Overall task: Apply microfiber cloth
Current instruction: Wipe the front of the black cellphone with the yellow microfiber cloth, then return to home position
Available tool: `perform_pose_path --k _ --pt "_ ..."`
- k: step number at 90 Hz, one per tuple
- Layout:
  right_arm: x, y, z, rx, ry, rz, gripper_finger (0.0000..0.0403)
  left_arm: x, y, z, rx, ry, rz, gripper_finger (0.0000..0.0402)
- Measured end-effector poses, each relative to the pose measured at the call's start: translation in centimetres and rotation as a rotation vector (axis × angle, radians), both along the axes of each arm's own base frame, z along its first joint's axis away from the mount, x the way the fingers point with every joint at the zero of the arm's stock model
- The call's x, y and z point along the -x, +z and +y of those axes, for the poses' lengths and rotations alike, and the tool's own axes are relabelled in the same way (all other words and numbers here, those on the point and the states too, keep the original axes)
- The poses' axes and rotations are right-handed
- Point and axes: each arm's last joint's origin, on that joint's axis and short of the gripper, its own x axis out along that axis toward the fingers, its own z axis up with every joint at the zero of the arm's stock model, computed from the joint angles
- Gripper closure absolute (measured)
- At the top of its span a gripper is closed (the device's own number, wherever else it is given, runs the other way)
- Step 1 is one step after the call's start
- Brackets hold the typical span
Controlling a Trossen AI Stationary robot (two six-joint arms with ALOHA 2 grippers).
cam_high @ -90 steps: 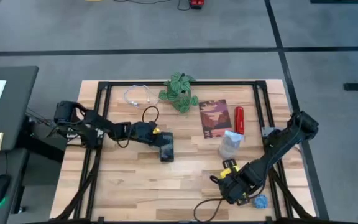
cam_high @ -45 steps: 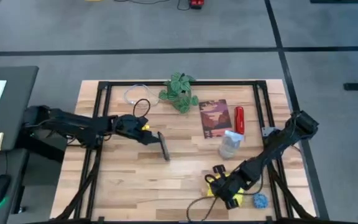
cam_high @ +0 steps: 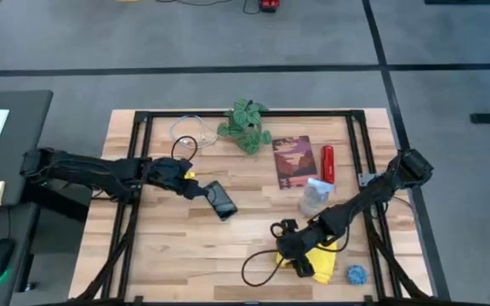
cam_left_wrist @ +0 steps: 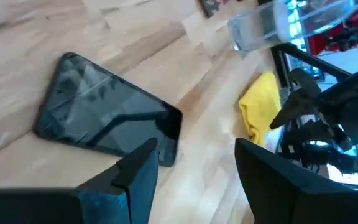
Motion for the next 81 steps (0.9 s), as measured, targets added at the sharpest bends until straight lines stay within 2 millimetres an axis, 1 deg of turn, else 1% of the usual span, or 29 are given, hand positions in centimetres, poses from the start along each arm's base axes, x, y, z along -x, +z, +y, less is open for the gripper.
perform_pose_path --k 9,18,24,32,38,49,55,62,72,81 --pt "-0.3 1.6 0.0 -0.068 0.013 0.088 0.0115 0.3 0.5 -0.4 -0.004 -0.019 -0.031 0.0217" --pt "0.0 4.0 0.0 -0.079 0.026 0.128 0.0114 0.7 1.0 -0.9 -0.004 -0.042 -0.065 0.0217" --pt "0.7 5.9 -0.2 -0.081 0.031 0.117 0.0114 0.9 1.4 -1.4 0.006 -0.061 -0.092 0.0217" --pt "2.0 8.5 -1.0 -0.107 0.018 0.092 0.0118 1.4 2.1 -2.1 0.017 -0.1 -0.141 0.0217" --pt "3.3 10.4 -2.2 -0.127 -0.023 0.08 0.0121 1.7 2.7 -2.7 0.035 -0.128 -0.192 0.0217" --pt "6.2 13.7 -4.6 -0.125 -0.154 0.017 0.0122 2.4 4.3 -3.7 0.042 -0.165 -0.334 0.0219" --pt "8.0 15.2 -5.8 -0.118 -0.245 -0.038 0.0122 2.9 5.0 -4.3 0.004 -0.155 -0.4 0.0226" --pt "10.1 17.0 -7.0 -0.128 -0.353 -0.119 0.0122 3.5 6.0 -4.8 -0.07 -0.134 -0.426 0.0239" --pt "13.2 18.9 -7.9 -0.145 -0.481 -0.245 0.0122 4.1 7.7 -5.8 -0.181 -0.118 -0.441 0.0268" --pt "15.5 19.7 -8.5 -0.145 -0.565 -0.327 0.0122 4.5 9.2 -6.4 -0.263 -0.106 -0.453 0.0298"
